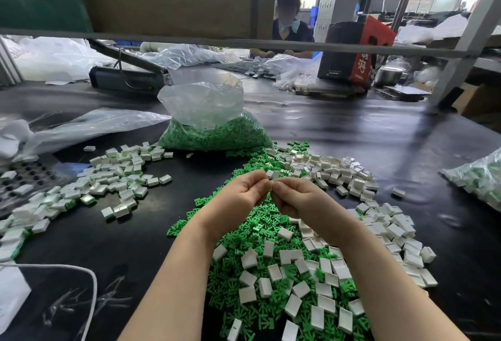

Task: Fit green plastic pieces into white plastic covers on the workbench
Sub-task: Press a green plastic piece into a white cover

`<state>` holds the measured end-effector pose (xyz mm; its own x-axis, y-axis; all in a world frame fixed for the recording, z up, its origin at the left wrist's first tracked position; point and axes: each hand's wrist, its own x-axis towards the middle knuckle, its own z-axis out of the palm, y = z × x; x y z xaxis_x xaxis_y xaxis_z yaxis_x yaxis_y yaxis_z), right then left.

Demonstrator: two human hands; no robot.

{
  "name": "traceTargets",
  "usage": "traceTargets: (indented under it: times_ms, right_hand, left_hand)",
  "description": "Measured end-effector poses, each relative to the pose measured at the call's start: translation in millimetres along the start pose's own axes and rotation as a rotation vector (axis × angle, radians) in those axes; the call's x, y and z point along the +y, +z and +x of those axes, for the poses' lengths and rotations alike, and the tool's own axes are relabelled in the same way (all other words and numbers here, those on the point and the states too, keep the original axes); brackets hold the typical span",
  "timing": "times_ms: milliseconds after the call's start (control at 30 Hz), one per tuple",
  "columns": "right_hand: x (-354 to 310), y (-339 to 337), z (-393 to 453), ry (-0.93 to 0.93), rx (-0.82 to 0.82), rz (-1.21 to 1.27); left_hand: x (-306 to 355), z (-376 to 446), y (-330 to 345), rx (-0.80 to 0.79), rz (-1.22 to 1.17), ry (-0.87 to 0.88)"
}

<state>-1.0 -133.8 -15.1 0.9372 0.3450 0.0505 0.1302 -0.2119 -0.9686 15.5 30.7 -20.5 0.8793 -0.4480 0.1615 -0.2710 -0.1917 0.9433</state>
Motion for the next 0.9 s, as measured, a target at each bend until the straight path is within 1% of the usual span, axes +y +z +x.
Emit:
traceTargets:
  times_ms: [67,200,267,367,467,600,767,900]
  right_hand:
    - [-1.5,0.8,-1.4,0.056,-0.014,0.098]
    - [0.3,1.9,0.0,0.181,0.044,0.266]
    - [1.3,1.7,1.5,0.184,0.058,0.299]
    - [3.1,-1.4,1.7,0.136,0.072,0.311]
    - [4.1,-3.2,1.4,0.056,0.105,0.239]
    - [1.6,-0.8,1.6,-0.037,0.133,0.062]
    - [-2.3,2.7,1.1,-0.075,0.170,-0.067]
    - [-3.2,0.4,0.9,-0.086,0.131,-0.144]
  left_hand:
    - [-0.4,-0.1,0.1,0.026,0.049,0.030]
    - [-3.7,0.2,-0.5,0.044,0.142,0.045]
    - [-3.9,0.2,-1.6,0.067,0.145,0.044]
    - [-4.3,-0.6,-3.6,0.082,0.107,0.030]
    - [-4.5,-1.7,-5.0,0.064,0.004,0.002]
    - [-4.4,-0.5,-4.2,0.052,-0.111,-0.018]
    - [-7.1,-0.3,-5.1,0.030,-0.105,-0.029]
    - [-6.8,0.1,-5.0,0.005,-0.065,-0.042]
